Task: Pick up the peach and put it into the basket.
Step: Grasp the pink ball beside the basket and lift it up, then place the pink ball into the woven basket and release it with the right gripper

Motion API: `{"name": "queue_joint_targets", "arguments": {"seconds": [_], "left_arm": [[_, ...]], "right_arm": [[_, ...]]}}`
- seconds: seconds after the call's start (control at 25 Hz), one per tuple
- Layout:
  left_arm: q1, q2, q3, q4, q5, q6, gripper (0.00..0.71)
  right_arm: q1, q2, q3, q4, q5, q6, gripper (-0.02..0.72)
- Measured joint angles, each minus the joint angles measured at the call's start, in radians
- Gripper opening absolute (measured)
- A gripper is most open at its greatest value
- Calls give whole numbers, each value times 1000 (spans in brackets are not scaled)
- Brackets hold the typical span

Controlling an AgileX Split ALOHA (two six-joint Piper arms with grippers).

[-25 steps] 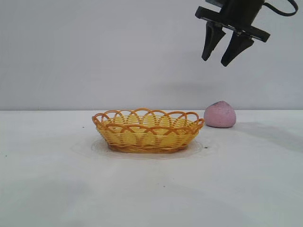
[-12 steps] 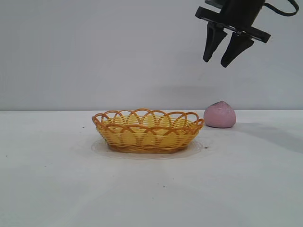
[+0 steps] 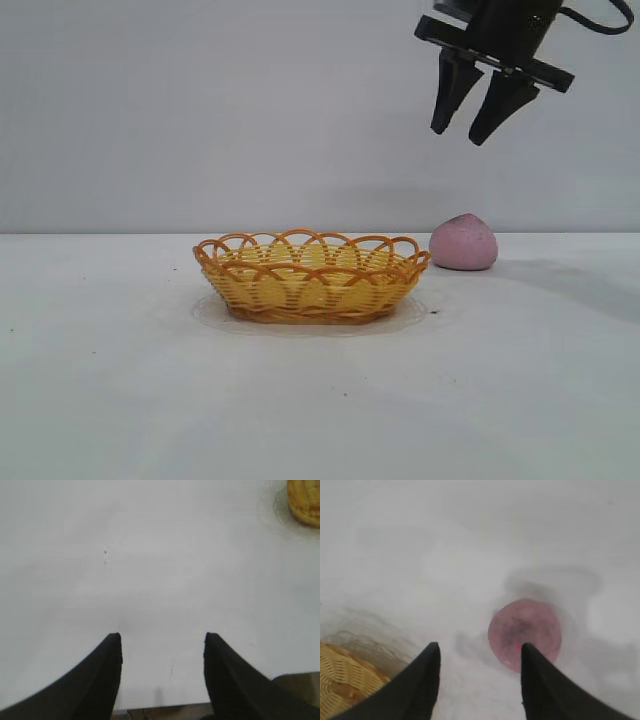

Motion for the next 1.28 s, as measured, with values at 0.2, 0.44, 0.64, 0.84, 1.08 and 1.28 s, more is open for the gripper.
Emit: {"name": "queue_joint_targets", "arguments": {"seconds": [0.2, 0.44, 0.64, 0.84, 1.08, 1.28], "left_arm": [[0, -25, 2, -25, 2, 8, 323], [0, -25, 5, -25, 2, 8, 323], [17, -25, 5, -25, 2, 8, 323], [65, -26, 5, -25, 2, 8, 323], [68, -26, 5, -25, 2, 8, 323], [68, -26, 5, -25, 2, 8, 323]], "right_arm": [[2, 64, 0, -56, -3, 35, 344], [2, 140, 0, -69, -68, 47, 344], [2, 191, -2, -57, -128, 48, 111], [36, 115, 0, -68, -109, 23, 0], [189, -61, -4, -53, 47, -43, 0], [300, -35, -2, -46, 158, -53, 0]]}}
